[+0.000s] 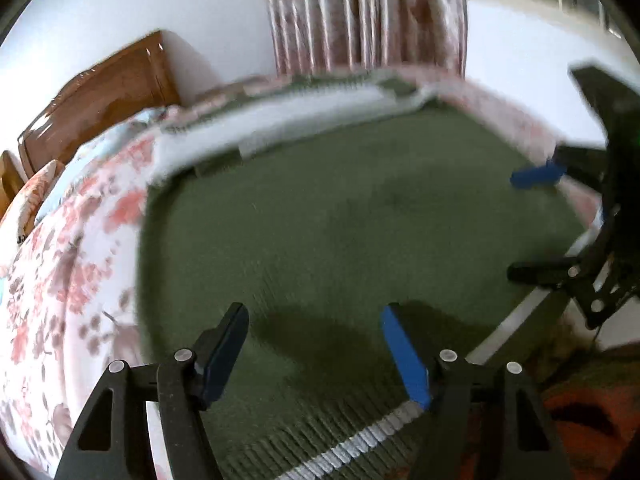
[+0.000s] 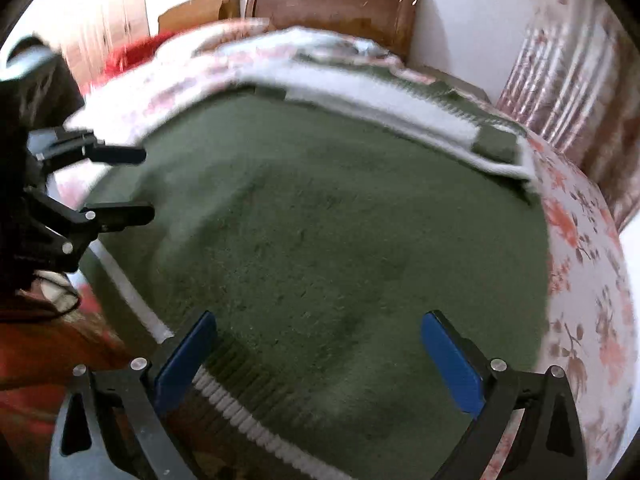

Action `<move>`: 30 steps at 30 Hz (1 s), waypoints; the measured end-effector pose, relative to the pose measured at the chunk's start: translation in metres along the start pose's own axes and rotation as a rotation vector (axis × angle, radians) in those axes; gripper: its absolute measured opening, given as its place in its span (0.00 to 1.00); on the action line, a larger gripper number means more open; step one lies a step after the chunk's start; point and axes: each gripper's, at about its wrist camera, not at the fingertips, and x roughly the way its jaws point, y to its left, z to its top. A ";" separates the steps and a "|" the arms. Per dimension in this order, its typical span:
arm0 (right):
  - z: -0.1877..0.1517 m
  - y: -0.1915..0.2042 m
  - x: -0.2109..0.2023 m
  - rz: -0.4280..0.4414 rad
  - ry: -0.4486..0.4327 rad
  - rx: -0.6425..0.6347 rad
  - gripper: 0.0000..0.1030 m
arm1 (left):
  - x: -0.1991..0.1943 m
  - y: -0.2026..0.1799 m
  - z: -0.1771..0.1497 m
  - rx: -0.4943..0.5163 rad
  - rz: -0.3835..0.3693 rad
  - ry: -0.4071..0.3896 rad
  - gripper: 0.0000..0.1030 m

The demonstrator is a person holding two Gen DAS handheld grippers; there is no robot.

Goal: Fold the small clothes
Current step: 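Lift the held hem with both grippers, raising the sweater off the bed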

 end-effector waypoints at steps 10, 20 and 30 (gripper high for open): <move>-0.047 -0.033 -0.027 0.017 -0.004 0.050 1.00 | -0.023 0.048 -0.041 -0.136 -0.011 -0.008 0.78; -0.099 -0.027 -0.078 -0.180 0.014 -0.062 1.00 | -0.075 0.093 -0.101 -0.300 -0.048 -0.025 0.71; -0.131 0.003 -0.061 -0.317 0.013 -0.290 1.00 | -0.068 0.074 -0.097 -0.291 -0.122 -0.051 0.57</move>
